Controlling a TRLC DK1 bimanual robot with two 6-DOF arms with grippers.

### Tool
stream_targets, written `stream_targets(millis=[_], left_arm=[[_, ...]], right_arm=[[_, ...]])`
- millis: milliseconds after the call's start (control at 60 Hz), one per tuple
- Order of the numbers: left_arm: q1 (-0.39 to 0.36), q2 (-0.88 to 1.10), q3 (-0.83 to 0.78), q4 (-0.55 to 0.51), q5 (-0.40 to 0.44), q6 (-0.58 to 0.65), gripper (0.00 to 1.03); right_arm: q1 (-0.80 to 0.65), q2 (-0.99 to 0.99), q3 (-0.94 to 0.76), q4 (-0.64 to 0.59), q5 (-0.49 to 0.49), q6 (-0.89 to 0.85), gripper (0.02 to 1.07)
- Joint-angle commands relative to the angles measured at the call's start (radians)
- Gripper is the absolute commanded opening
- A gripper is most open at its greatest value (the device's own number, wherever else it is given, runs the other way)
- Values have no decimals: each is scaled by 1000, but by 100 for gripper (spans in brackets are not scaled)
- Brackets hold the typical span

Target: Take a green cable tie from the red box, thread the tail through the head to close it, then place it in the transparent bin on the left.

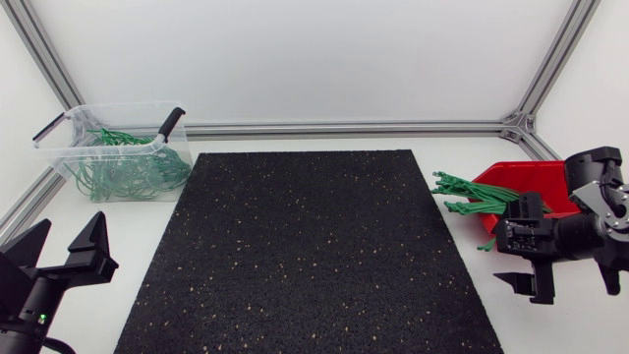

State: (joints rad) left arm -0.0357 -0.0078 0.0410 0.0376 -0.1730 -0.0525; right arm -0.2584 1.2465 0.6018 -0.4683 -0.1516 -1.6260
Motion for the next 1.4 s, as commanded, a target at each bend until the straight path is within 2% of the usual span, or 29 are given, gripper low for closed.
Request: stream_targets(millis=[0,83,167,317,633,1383], left_arm=[[3,8,-43,-18,1,-12,100],[3,9,-43,-19,1,-12,100],[7,9,-43,-19,1,-12,100],[3,9,-43,-19,3,-12,100],[3,9,-43,-19,3,-12,100],[0,9,-43,-19,4,-12,100]], right_arm=[[-12,-38,-28,-13,6,-37,102],[-12,-47,-27,-26,6,-49,101],[-15,-61,-27,-53,6,-69,96],[-19,-87,-28,-75,6,-86,96],[41,31,-17,56,47,-35,96],[70,128,96,80,57,28,96]])
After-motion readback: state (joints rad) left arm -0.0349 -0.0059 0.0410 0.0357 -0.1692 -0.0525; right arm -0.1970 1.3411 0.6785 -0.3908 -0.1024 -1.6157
